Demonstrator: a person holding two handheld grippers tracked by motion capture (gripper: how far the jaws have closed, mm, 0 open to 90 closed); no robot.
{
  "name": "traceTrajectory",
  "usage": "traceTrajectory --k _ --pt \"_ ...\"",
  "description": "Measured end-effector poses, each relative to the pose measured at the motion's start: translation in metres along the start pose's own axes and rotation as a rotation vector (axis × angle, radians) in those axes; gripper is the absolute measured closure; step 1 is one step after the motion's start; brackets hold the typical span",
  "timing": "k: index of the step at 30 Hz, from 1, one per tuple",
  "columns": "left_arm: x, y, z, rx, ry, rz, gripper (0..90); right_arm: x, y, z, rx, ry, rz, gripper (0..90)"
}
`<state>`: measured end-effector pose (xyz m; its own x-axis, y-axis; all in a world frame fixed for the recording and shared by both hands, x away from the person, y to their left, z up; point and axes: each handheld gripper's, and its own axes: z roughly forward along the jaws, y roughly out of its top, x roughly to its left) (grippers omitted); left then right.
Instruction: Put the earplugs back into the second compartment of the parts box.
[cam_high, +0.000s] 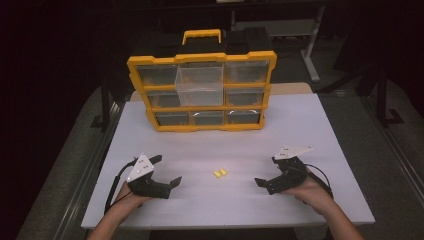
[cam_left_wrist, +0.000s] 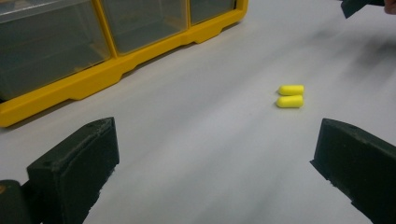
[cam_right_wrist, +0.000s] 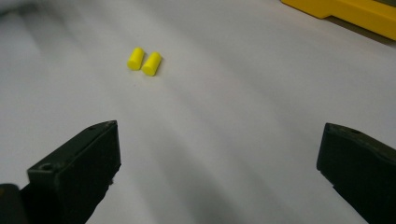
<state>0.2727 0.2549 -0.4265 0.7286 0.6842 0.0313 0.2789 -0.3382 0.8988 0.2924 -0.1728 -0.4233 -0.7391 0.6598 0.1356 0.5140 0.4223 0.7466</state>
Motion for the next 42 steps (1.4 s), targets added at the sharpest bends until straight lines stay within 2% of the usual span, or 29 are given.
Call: traceTrajectory --k 6,12,19,31,42 --pt "0.003 0.000 0.001 -0.005 -0.005 0.000 0.0 -0.002 0.017 0.006 0.013 0.001 0.022 0.0" --pt "0.002 0.001 0.002 -0.016 -0.009 0.007 0.0 -0.002 0.030 0.014 0.020 -0.001 0.010 0.0" --pt "0.003 0.000 0.003 -0.027 -0.012 0.003 0.0 0.000 0.043 0.024 0.032 0.017 -0.005 0.0" --pt "0.002 0.000 0.005 -0.026 -0.017 0.017 0.0 0.000 0.063 0.034 0.011 0.038 -0.014 1.3" --pt "0.005 -0.001 0.004 -0.028 -0.008 0.011 0.0 0.003 0.082 0.051 0.023 0.061 -0.030 1.7"
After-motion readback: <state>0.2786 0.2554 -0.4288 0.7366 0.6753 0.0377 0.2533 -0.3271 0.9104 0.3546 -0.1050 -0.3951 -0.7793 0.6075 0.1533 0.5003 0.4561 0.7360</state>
